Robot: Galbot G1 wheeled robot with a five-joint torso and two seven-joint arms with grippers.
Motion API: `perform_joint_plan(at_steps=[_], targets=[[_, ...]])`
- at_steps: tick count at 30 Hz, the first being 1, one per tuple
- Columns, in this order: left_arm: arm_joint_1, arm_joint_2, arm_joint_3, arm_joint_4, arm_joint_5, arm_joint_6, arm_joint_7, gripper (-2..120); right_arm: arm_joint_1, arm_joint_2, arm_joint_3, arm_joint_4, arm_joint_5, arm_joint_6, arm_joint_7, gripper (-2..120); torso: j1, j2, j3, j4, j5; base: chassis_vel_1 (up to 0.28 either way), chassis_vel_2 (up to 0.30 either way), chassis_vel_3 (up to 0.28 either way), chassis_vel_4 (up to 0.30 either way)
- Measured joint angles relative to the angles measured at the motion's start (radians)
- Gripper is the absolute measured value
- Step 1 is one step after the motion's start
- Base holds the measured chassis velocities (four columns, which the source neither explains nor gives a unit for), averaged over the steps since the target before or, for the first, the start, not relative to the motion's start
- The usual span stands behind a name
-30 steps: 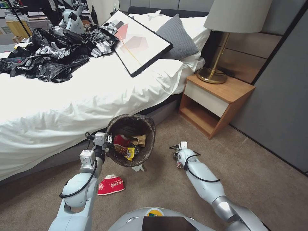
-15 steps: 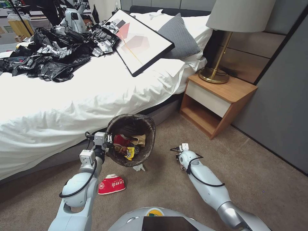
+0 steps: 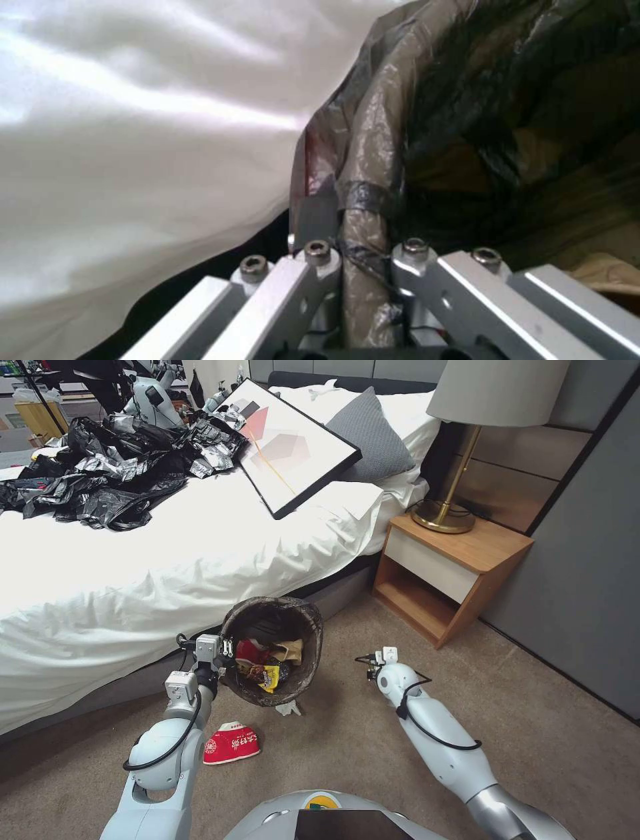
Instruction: Pick up the trash bin, then pick up the garbage from the floor and place it into the trash bin.
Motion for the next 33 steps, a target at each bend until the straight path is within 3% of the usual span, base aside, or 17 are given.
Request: perform_joint_plan(at_steps=[4,6,7,10,12,14,15,18,26,33], targets=[[0.0,0.0,0.001,0.0,0.0,0.0,0.0,2,-0.012,-0.064,0.015,0.107,0.057,0.0,0.029,0,0.0,0.0,0.0,0.0,0.0001,0.0,0.0,0.0,0.0],[-0.001,0.0,0.001,0.001,0.002,0.002,0.006,2,-0.018,-0.167,0.042,0.263,0.134,0.001,0.064,0,0.0,0.0,0.0,-0.0005,-0.0001,0.0,0.0,0.0,0.0],[-0.001,0.0,0.001,0.001,0.002,0.002,0.006,2,-0.018,-0.167,0.042,0.263,0.134,0.001,0.064,0,0.0,0.0,0.0,-0.0005,-0.0001,0.0,0.0,0.0,0.0],[-0.001,-0.002,0.006,0.001,0.003,0.003,0.009,2,-0.02,-0.27,0.088,0.454,0.219,0.001,0.089,0,0.0,0.0,0.0,-0.0003,0.0001,0.0,0.0,0.0,0.0],[-0.001,-0.002,0.007,0.001,0.003,0.002,0.009,2,-0.021,-0.289,0.102,0.493,0.237,0.001,0.091,0,0.0,0.0,0.0,0.0,0.0001,0.0,0.0,0.0,0.0],[0.001,-0.004,0.009,0.0,0.005,0.0,0.01,2,-0.017,-0.356,0.16,0.649,0.332,0.001,0.092,0,0.0,0.0,0.0,-0.0002,0.0,0.0,0.0,0.0,0.0],[0.001,-0.004,0.009,0.0,0.005,0.0,0.01,2,-0.017,-0.356,0.16,0.649,0.332,0.001,0.092,0,0.0,0.0,0.0,-0.0002,0.0,0.0,0.0,0.0,0.0],[0.001,-0.005,0.013,0.0,0.01,0.0,0.012,2,0.025,-0.433,0.213,0.821,0.46,0.002,0.068,0,0.0,0.0,0.0,0.0,-0.0005,0.0,0.0,0.0,0.0],[0.0,-0.007,0.017,0.003,0.015,-0.002,0.013,2,0.097,-0.494,0.213,0.904,0.491,0.002,-0.023,0,0.0,0.0,0.0,-0.0001,-0.0003,0.0,0.0,0.0,0.0],[0.0,-0.009,0.019,0.007,0.019,-0.003,0.013,2,0.243,-0.534,0.117,0.943,0.528,0.002,-0.118,0,0.0,0.0,0.0,-0.0001,-0.0002,0.0,0.0,0.0,0.0]])
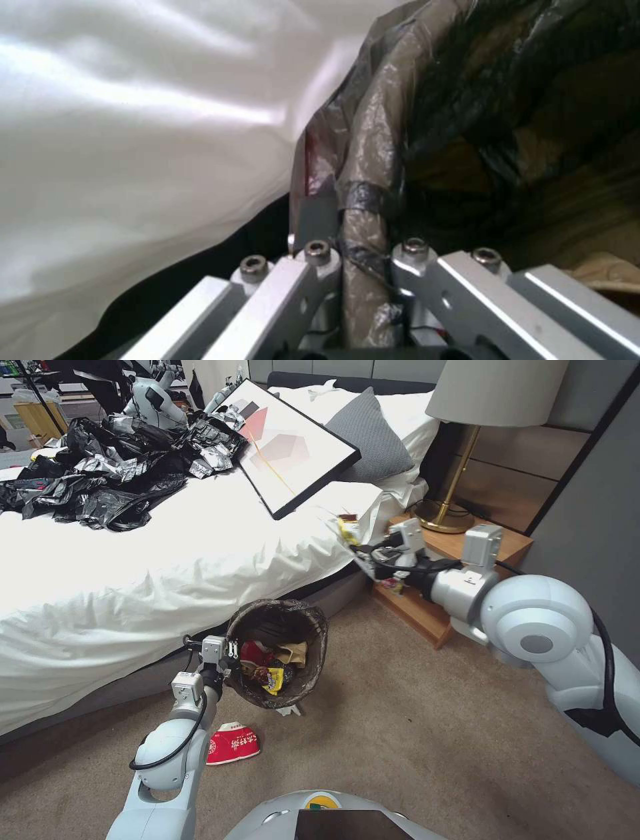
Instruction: Pick up the trash bin, then pick up the garbage from the floor and place it into the trash bin.
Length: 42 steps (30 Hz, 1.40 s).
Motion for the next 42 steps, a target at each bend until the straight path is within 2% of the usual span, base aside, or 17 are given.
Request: perform_joint_plan(at_steps=[2,4,6,7,10,11,13,17,25,42], targets=[[0.0,0.0,0.0,0.001,0.0,0.0,0.0,2,0.018,-0.001,-0.012,0.001,0.009,0.0,-0.005,0,0.0,0.0,0.0,0.0,0.0,0.0,0.0,0.0,0.0],[-0.001,-0.001,0.0,0.004,0.002,-0.001,0.0,2,0.095,-0.002,-0.086,-0.001,0.044,0.0,-0.016,0,0.0,0.0,0.0,0.0,-0.0001,0.0,0.0,0.0,0.0],[-0.003,-0.004,0.001,0.011,0.003,-0.002,-0.001,2,0.235,0.012,-0.251,-0.024,0.088,0.0,-0.019,0,0.0,0.0,0.0,-0.0001,-0.0002,0.0,0.0,0.0,0.0],[-0.003,-0.004,0.001,0.011,0.003,-0.002,-0.001,2,0.235,0.012,-0.251,-0.024,0.088,0.0,-0.019,0,0.0,0.0,0.0,-0.0001,-0.0002,0.0,0.0,0.0,0.0],[-0.012,-0.007,0.003,0.021,0.006,-0.004,-0.002,2,0.412,0.105,-0.529,-0.071,0.13,0.001,0.038,0,0.0,0.0,0.0,0.0003,-0.0007,0.0,0.0,0.0,0.0],[-0.012,-0.007,0.003,0.021,0.006,-0.004,-0.002,2,0.412,0.105,-0.529,-0.071,0.13,0.001,0.038,0,0.0,0.0,0.0,0.0003,-0.0007,0.0,0.0,0.0,0.0],[-0.017,-0.008,0.002,0.023,0.006,-0.004,-0.002,2,0.429,0.171,-0.635,-0.122,0.119,0.001,0.073,0,0.0,0.0,0.0,0.0004,-0.0004,0.0,0.0,0.0,0.0],[-0.019,-0.004,-0.005,0.022,0.002,-0.002,-0.002,2,0.366,0.216,-0.692,-0.178,0.057,0.001,0.079,0,0.0,0.0,0.0,-0.0001,-0.0001,0.0,0.0,0.0,0.0],[-0.02,-0.001,-0.004,0.024,0.0,-0.001,-0.002,2,0.282,0.243,-0.751,-0.251,-0.004,0.001,0.08,0,0.0,0.0,0.0,-0.0002,-0.0001,0.0,0.0,0.0,0.0],[-0.011,-0.007,-0.014,0.016,-0.002,-0.003,-0.002,2,0.288,0.351,-0.825,-0.448,-0.043,0.009,0.042,1,0.0,0.0,0.0,0.0,-0.0003,0.0,0.0,0.0,0.0]])
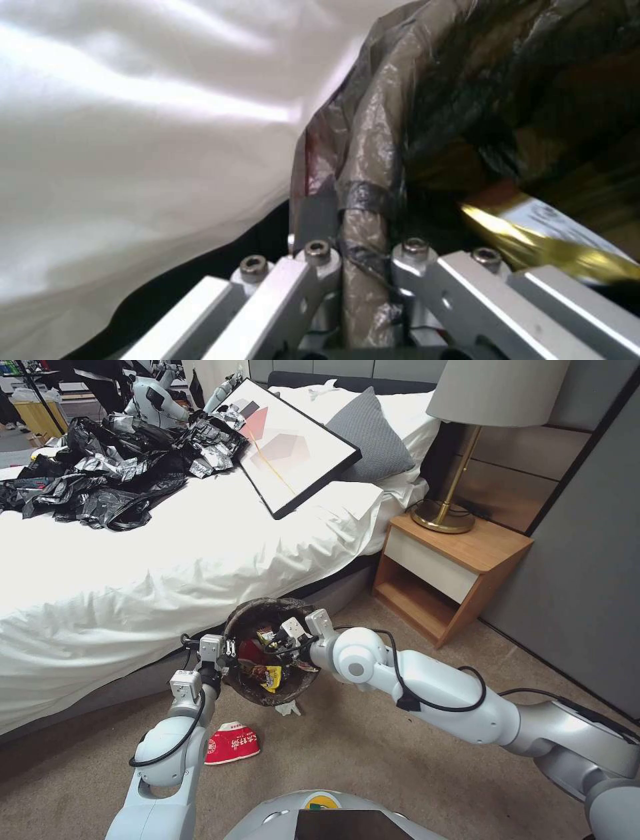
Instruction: Pick up the trash bin, then pick up the garbage from the floor and place it into the trash bin.
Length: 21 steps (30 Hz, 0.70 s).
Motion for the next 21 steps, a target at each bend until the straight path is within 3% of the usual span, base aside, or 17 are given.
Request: perform_joint_plan(at_steps=[9,21], targets=[[-0.001,-0.002,-0.002,0.012,0.004,-0.008,0.0,2,0.014,0.044,0.004,-0.021,0.001,0.017,0.01,28,0.0,0.0,0.0,0.0001,0.0,0.0,0.0,0.0,0.0],[-0.003,-0.006,-0.005,0.016,0.012,-0.013,-0.001,2,0.053,0.013,0.068,0.064,0.028,0.038,0.06,76,0.0,0.0,0.0,0.0,0.0002,0.0,0.0,0.0,0.0]])
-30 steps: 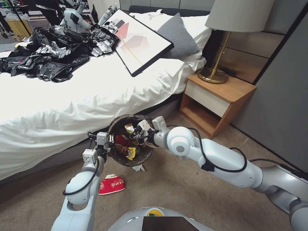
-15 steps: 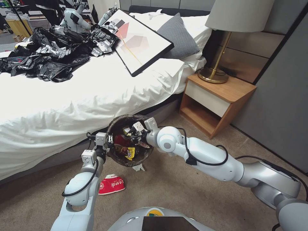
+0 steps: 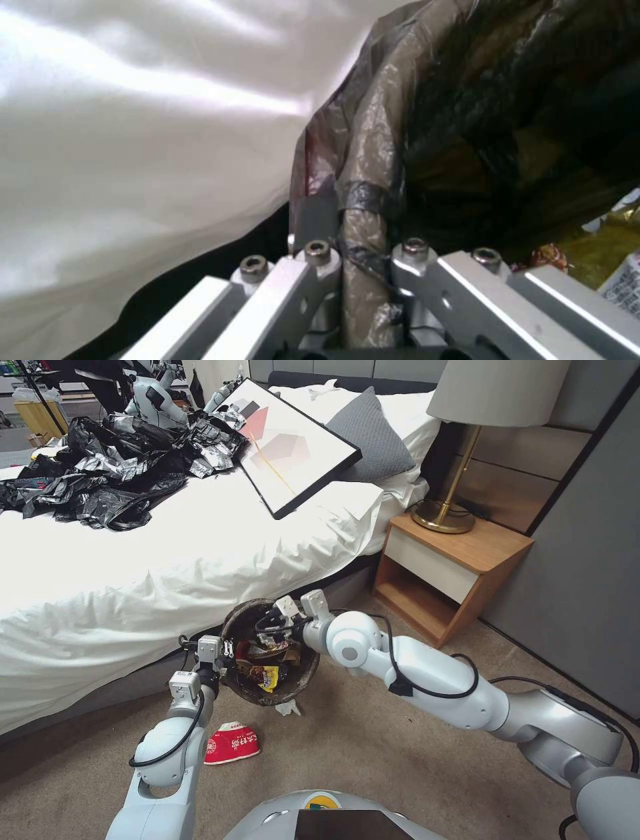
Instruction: Pick up the trash bin, then pick up the garbage from the floor and place it into the trash bin.
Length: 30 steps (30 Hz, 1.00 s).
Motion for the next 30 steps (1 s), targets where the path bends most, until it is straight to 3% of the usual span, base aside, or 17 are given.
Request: perform_joint_plan(at_steps=[3,8,12,14,19,22,24,26,30], targets=[[-0.001,-0.001,0.0,0.001,0.001,-0.001,0.0,2,0.004,-0.008,0.014,0.018,0.01,0.001,0.008,80,0.0,0.0,0.0,0.0,0.0,0.0,0.0,0.0,0.0],[-0.002,-0.001,-0.002,0.002,0.002,-0.002,0.0,2,0.011,-0.055,0.097,0.112,0.036,0.008,0.011,99,0.0,0.0,0.0,0.0,0.0001,0.0,0.0,0.0,0.0],[-0.001,-0.001,-0.001,0.001,0.0,-0.005,-0.002,2,0.002,-0.086,0.179,0.173,0.042,0.018,0.002,100,0.0,0.0,0.0,0.0001,0.0001,0.0,0.0,0.0,0.0],[0.0,-0.001,0.001,0.001,-0.006,-0.008,-0.007,2,-0.014,-0.129,0.284,0.242,0.051,0.033,-0.004,100,0.0,0.0,0.0,0.0,0.0003,0.0,0.0,0.0,0.0],[-0.003,0.0,0.002,0.007,-0.01,-0.012,-0.011,2,-0.047,-0.198,0.412,0.313,0.053,0.074,-0.005,100,0.0,0.0,0.0,0.0002,0.0002,0.0,0.0,0.0,0.0],[-0.005,0.0,0.004,0.013,-0.011,-0.012,-0.014,2,-0.141,-0.272,0.558,0.362,0.021,0.097,-0.004,100,0.0,0.0,0.0,-0.0002,0.0004,0.0,0.0,0.0,0.0],[-0.005,0.0,0.004,0.013,-0.012,-0.012,-0.014,2,-0.148,-0.277,0.567,0.364,0.016,0.099,-0.004,100,0.0,0.0,0.0,-0.0002,0.0005,0.0,0.0,0.0,0.0],[-0.003,0.001,0.007,0.013,-0.015,-0.012,-0.013,2,-0.254,-0.319,0.687,0.374,-0.073,0.12,-0.004,100,0.0,0.0,0.0,-0.0004,0.0003,0.0,0.0,0.0,0.0],[-0.001,0.001,0.008,0.012,-0.019,-0.011,-0.014,2,-0.347,-0.324,0.773,0.37,-0.168,0.136,-0.008,100,0.0,0.0,0.0,-0.0001,0.0005,0.0,0.0,0.0,0.0]])
